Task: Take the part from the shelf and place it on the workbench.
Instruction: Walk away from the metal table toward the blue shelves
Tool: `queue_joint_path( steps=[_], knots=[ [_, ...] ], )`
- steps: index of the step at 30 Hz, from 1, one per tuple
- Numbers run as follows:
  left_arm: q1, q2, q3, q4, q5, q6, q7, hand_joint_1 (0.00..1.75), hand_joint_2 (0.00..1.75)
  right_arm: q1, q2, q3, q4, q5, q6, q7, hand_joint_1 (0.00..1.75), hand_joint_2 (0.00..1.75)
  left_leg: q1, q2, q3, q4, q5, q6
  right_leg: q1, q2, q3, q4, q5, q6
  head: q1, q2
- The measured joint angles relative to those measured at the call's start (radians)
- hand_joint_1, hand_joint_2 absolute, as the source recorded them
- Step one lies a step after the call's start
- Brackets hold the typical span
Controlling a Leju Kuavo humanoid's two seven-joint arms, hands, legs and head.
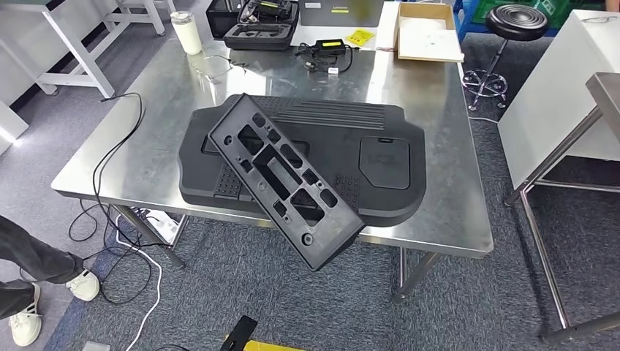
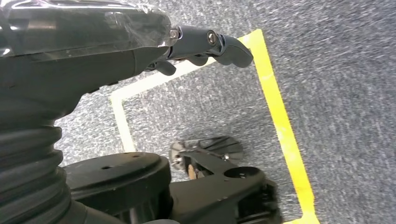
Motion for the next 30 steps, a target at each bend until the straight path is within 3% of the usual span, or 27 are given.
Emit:
queue_joint_path(
  steps=[1,2,4,6,10,12,14,15,16,17,19,21,24,25,27,29,30],
  knots=[
    [0.0,0.0,0.0,0.0,0.0,0.0,0.0,0.0,1.75,0.0,0.0,0.0,0.0,0.0,0.0,0.0,0.0,1.75,0.0,0.0,0.008,0.004,0.002,0.0,0.0,0.0,-0.007,0.003,0.003,0.001,0.0,0.0],
    [0.0,0.0,0.0,0.0,0.0,0.0,0.0,0.0,1.75,0.0,0.0,0.0,0.0,0.0,0.0,0.0,0.0,1.75,0.001,0.0,0.037,-0.033,0.021,0.002,0.0,0.0,-0.013,0.006,0.006,0.003,-0.001,0.0],
    [-0.001,0.0,0.0,0.0,0.0,0.0,0.0,0.0,1.75,0.0,0.0,0.0,0.0,0.0,0.0,0.0,0.0,1.75,0.002,0.0,0.123,-0.176,0.072,0.008,0.002,0.0,-0.021,0.015,0.009,0.008,-0.001,0.0],
    [-0.001,0.0,0.0,0.0,0.0,0.0,0.0,0.0,1.75,-0.001,0.0,0.0,0.0,-0.001,0.0,-0.001,0.0,1.75,0.0,-0.001,0.168,-0.27,0.098,0.015,0.004,0.001,-0.028,0.021,0.013,0.017,0.0,0.0],
    [0.001,0.0,0.0,0.0,0.001,0.0,0.0,0.0,1.75,-0.001,0.0,0.0,0.0,-0.005,0.0,-0.003,0.0,1.75,-0.004,0.001,0.16,-0.287,0.117,0.04,0.0,0.002,-0.038,0.032,0.011,0.041,0.001,0.0],
    [-0.002,0.0,0.0,0.0,0.001,0.0,0.0,0.0,1.75,-0.001,-0.001,0.0,0.0,-0.006,0.0,-0.004,0.0,1.75,-0.002,0.003,0.149,-0.294,0.131,0.053,-0.003,0.005,-0.066,0.098,-0.043,0.049,0.005,0.0],
    [-0.003,0.0,0.0,0.0,0.001,0.0,0.0,0.0,1.75,0.0,-0.001,0.0,0.001,-0.007,0.0,-0.004,0.0,1.75,-0.004,0.004,0.134,-0.293,0.141,0.058,-0.004,0.006,-0.115,0.225,-0.119,0.055,0.008,0.0],
    [-0.002,0.0,0.0,0.0,0.001,0.0,0.0,0.0,1.75,0.001,-0.001,0.0,0.001,-0.007,0.0,-0.004,0.0,1.75,-0.005,0.004,0.126,-0.292,0.146,0.059,-0.004,0.007,-0.132,0.276,-0.141,0.057,0.008,0.0],
    [-0.002,0.0,0.0,0.0,0.001,0.0,0.0,0.0,1.75,0.001,-0.001,0.0,0.001,-0.007,0.0,-0.004,0.0,1.75,-0.006,0.005,0.12,-0.291,0.15,0.058,-0.004,0.007,-0.131,0.294,-0.143,0.057,0.008,0.0],
    [-0.001,0.0,0.0,0.0,0.001,0.0,0.0,0.0,1.75,0.001,-0.001,0.0,0.002,-0.007,0.0,-0.004,0.0,1.75,-0.006,0.005,0.115,-0.29,0.153,0.057,-0.004,0.007,-0.111,0.271,-0.127,0.056,0.008,0.0],
    [-0.001,0.0,0.0,0.0,0.001,0.0,0.0,0.0,1.75,0.0,-0.001,0.0,0.002,-0.007,0.0,-0.004,0.0,1.75,-0.006,0.004,0.11,-0.287,0.158,0.054,-0.004,0.007,-0.025,0.134,-0.072,0.049,0.008,0.0],
    [-0.002,0.0,0.0,0.0,0.001,0.0,-0.001,0.0,1.75,-0.002,-0.001,0.0,0.002,-0.008,0.0,-0.004,0.0,1.75,-0.009,0.004,0.105,-0.282,0.162,0.046,0.001,0.007,0.037,0.02,-0.042,0.04,0.008,0.0],
    [-0.003,0.0,0.0,0.0,0.001,0.0,-0.001,0.0,1.75,-0.002,-0.002,0.0,0.002,-0.009,0.0,-0.004,0.0,1.75,-0.009,0.005,0.099,-0.279,0.17,0.029,0.005,0.009,0.039,-0.002,-0.031,0.024,0.007,0.0],
    [-0.003,0.0,0.0,0.0,0.001,0.0,-0.001,0.0,1.75,-0.003,-0.002,0.0,0.002,-0.009,0.0,-0.004,0.0,1.75,-0.008,0.004,0.096,-0.272,0.164,0.024,0.004,0.008,0.037,-0.004,-0.025,0.018,0.007,0.0],
    [-0.004,0.0,0.0,0.0,0.001,0.0,-0.001,0.0,1.75,-0.005,-0.002,0.0,0.002,-0.009,0.0,-0.003,0.0,1.75,-0.006,0.002,0.071,-0.209,0.113,0.014,0.0,0.004,0.029,-0.01,-0.012,0.004,0.004,0.0],
    [-0.004,0.0,0.0,0.0,0.001,0.0,-0.001,0.0,1.75,-0.006,-0.002,0.0,0.002,-0.008,0.0,0.0,0.0,1.75,-0.002,0.002,0.026,-0.085,0.036,0.007,0.002,0.001,0.016,-0.009,-0.004,-0.003,0.001,0.0],
    [-0.003,0.0,-0.001,0.0,0.001,0.0,-0.001,0.0,1.75,-0.006,-0.002,0.0,0.002,-0.007,0.0,0.001,0.0,1.75,-0.001,0.002,0.01,-0.032,0.011,0.005,0.002,0.001,0.008,-0.006,-0.001,-0.003,0.001,0.0]
  ],
)
